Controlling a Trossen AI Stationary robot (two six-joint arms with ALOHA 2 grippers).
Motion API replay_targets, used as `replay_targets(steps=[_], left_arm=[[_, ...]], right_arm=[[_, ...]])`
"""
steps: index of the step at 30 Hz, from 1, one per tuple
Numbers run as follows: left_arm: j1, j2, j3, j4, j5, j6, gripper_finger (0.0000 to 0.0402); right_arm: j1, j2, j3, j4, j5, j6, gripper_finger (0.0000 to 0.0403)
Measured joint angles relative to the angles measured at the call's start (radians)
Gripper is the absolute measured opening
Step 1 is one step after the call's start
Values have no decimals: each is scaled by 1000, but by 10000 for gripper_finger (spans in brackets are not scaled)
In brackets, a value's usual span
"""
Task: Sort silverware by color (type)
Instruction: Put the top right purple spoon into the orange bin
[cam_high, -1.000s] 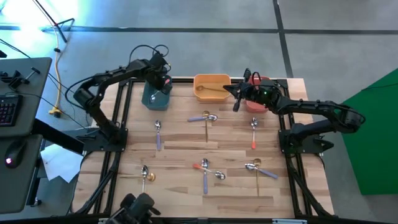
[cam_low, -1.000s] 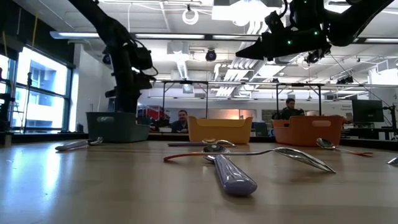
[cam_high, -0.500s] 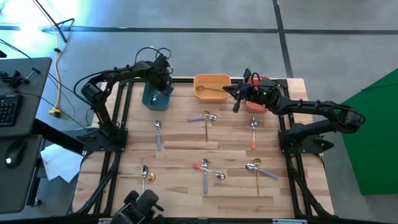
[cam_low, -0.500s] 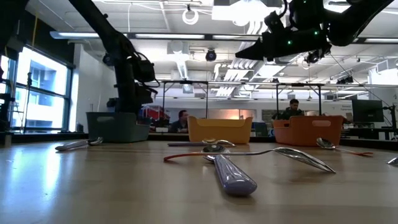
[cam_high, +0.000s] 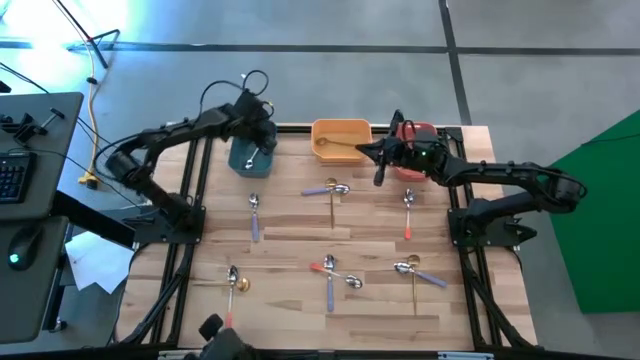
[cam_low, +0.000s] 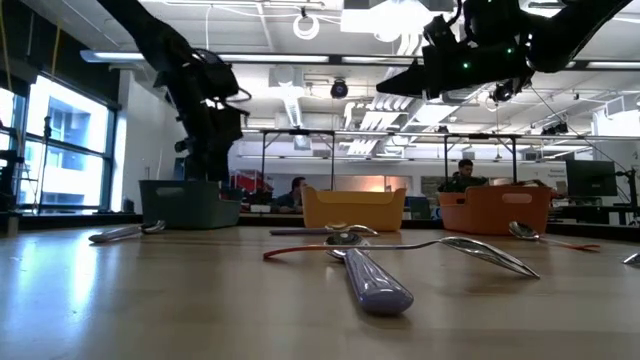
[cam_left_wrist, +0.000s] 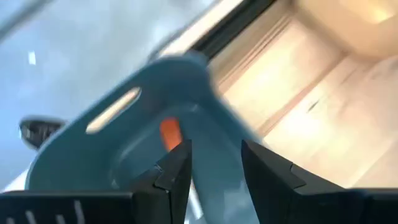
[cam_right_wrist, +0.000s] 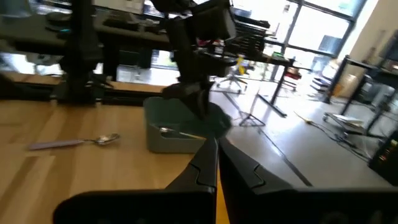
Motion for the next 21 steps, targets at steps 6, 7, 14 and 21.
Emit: replay_targets(steps=[6,7,14,21], left_arm=[[-112,-198,-223,251,3,-7,116],[-131,-227,-260,301,4,-8,115],[-250,-370,-491,592,21,-8,115],[-321,-421,-603,680,94,-19,115]], right_arm=[[69,9,61,-123,0,-25,1],[80,16,76,-167,1,-25,4],[113,84,131,-404,48,20,64],[125,209,162,-521,47,92,151]])
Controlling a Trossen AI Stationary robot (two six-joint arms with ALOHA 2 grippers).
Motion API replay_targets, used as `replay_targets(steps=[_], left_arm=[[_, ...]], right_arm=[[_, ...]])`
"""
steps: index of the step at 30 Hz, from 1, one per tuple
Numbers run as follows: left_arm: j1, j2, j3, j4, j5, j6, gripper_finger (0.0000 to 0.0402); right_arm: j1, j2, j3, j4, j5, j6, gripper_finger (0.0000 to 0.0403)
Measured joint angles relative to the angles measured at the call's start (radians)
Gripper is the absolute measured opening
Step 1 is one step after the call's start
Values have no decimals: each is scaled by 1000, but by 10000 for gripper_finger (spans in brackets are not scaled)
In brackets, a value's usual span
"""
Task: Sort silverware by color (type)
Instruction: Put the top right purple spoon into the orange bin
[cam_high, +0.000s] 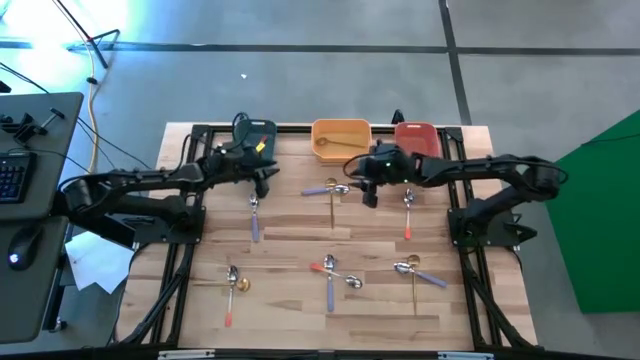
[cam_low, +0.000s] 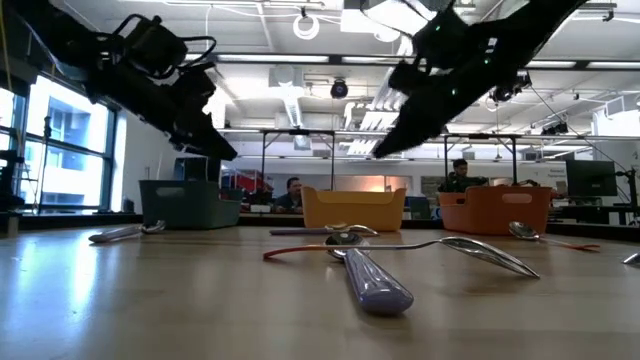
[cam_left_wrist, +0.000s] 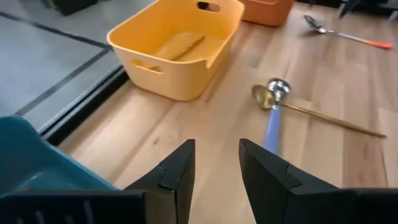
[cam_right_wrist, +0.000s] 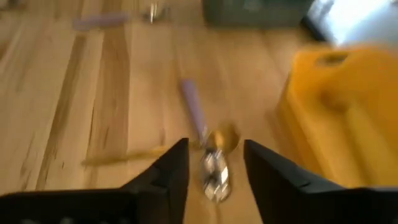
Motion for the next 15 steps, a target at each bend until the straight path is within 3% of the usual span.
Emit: replay_targets(steps=[7,15], left_arm=[[-54,0,-33,40,0,8,115],[-110,0,-33,44,-10,8,115]], right_arm=[[23,127,52,-46,1,15,214],[21,272,161,-98,51,-12,223]])
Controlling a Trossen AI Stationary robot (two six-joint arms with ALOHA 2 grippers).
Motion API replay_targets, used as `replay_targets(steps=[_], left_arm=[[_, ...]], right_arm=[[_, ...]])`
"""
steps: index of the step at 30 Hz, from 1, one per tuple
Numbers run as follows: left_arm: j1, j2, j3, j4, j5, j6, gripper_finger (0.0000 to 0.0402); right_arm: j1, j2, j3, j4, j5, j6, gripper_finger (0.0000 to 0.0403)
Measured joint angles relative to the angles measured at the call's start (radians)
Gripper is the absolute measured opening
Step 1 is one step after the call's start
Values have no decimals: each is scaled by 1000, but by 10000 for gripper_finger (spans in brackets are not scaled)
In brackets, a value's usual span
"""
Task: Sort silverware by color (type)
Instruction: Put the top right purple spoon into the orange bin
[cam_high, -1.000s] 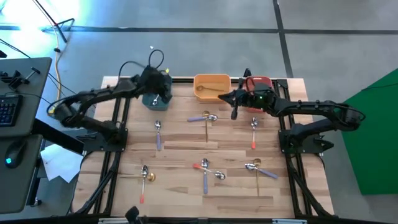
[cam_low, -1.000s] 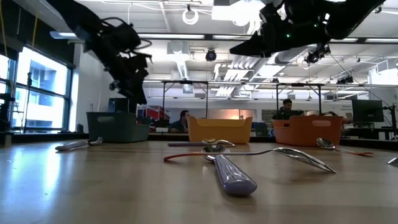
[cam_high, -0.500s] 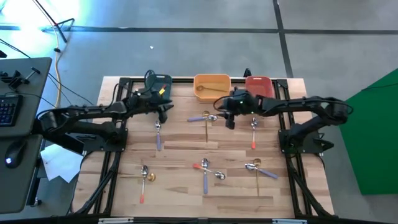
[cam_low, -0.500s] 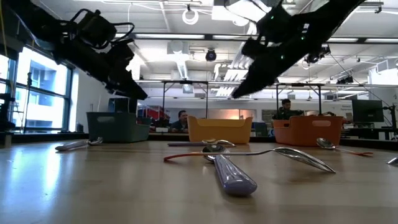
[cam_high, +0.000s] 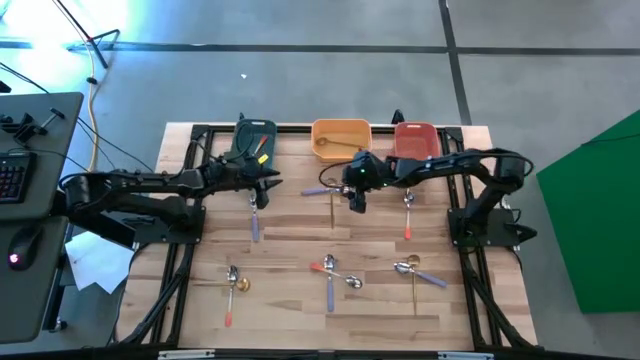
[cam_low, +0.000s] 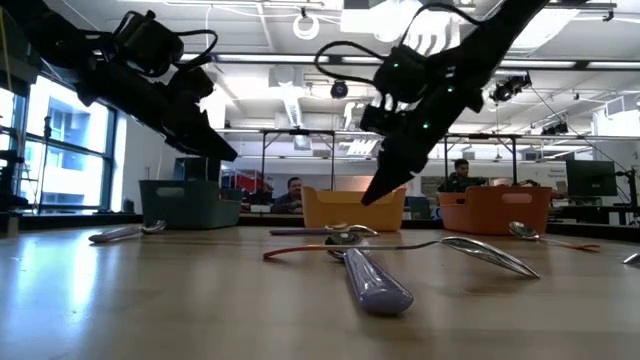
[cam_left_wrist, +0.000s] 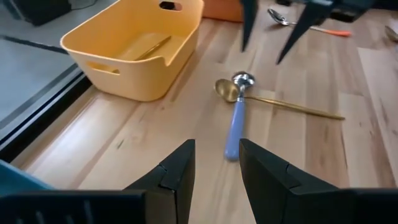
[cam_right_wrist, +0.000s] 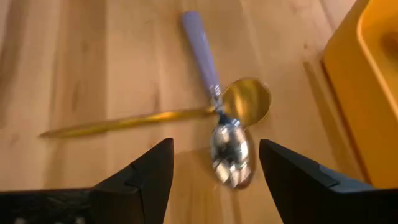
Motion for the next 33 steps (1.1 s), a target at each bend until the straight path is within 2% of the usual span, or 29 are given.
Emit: replay_targets(steps=[9,15,20,27,33], left_arm=[[-36,0,-1,50,-28,7,115],[-47,0,-1,57,-28,2,115],[-65,0,-1,56,-29,1,115],[-88,0,-1,54,-29,0,115],[-102,0,-1,47,-29,0,115]], right_arm=[[-28,159,105,-46,30,-3,223],[-28,190,124,-84,25,1,214],[-28,191,124,-105,21,24,187],[-27,189,126,-132,-4,22,125],[-24,189,151,-197,-9,26,122]])
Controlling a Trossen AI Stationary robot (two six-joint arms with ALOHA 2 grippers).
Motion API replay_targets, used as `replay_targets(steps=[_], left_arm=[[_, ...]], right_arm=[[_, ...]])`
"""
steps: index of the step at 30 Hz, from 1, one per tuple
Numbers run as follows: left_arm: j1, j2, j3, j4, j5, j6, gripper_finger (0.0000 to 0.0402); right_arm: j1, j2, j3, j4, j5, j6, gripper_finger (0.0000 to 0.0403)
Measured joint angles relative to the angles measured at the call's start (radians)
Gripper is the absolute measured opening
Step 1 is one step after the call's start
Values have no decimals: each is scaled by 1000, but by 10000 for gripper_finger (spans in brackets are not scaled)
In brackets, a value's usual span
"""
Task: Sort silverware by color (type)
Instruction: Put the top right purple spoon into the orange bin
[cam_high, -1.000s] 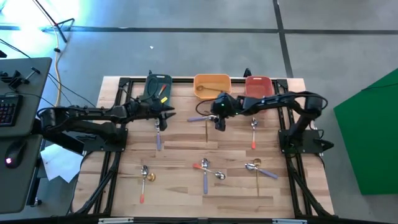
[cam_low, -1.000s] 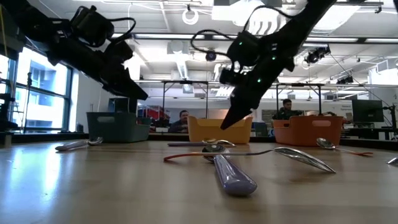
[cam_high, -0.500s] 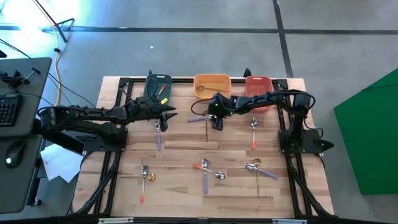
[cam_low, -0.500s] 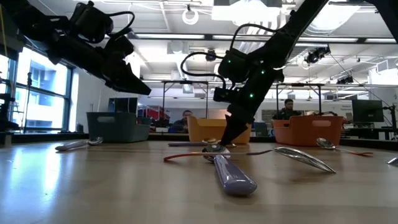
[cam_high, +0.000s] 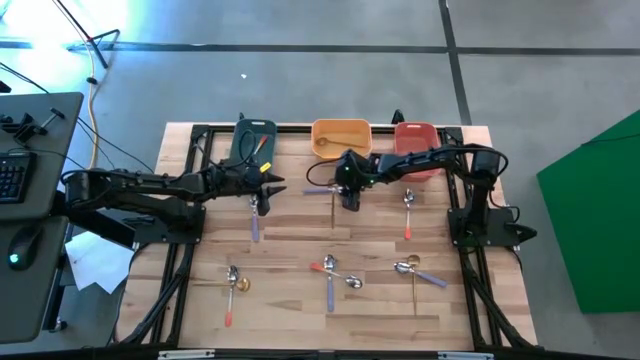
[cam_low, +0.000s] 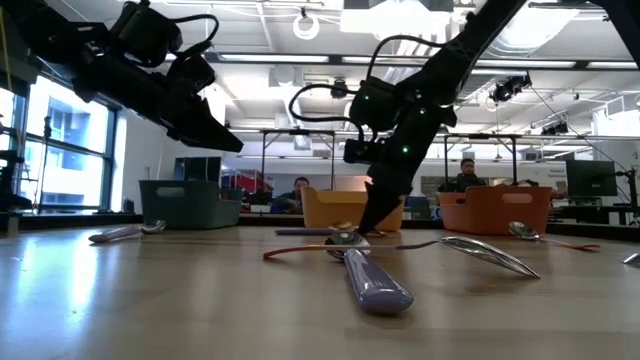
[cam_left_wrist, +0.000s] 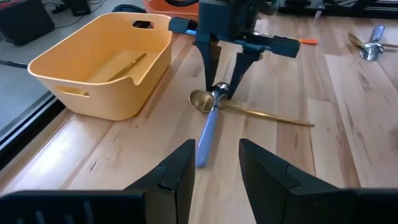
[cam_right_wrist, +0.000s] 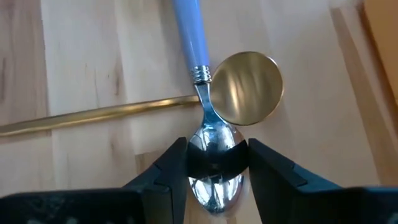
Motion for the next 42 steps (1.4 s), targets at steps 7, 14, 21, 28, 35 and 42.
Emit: replay_targets(steps=[7,14,21,28,35,42], left_arm=[[0,0,0,-9,0,-6,115],[0,0,0,-10,-1,-8,115],[0,0,0,-11,-1,-8,115],[-1,0,0,-11,-1,-8,115],[-4,0,0,-10,-4,-8,115],[-4,0,0,-11,-4,-7,115]], right_arm=[[20,0,65,-118,-11,16,122],[57,-12,113,-176,-14,16,104],[73,-80,124,-188,-14,17,36],[72,-113,125,-238,-14,87,38],[71,-65,125,-217,30,114,126],[60,-9,125,-188,35,114,159]])
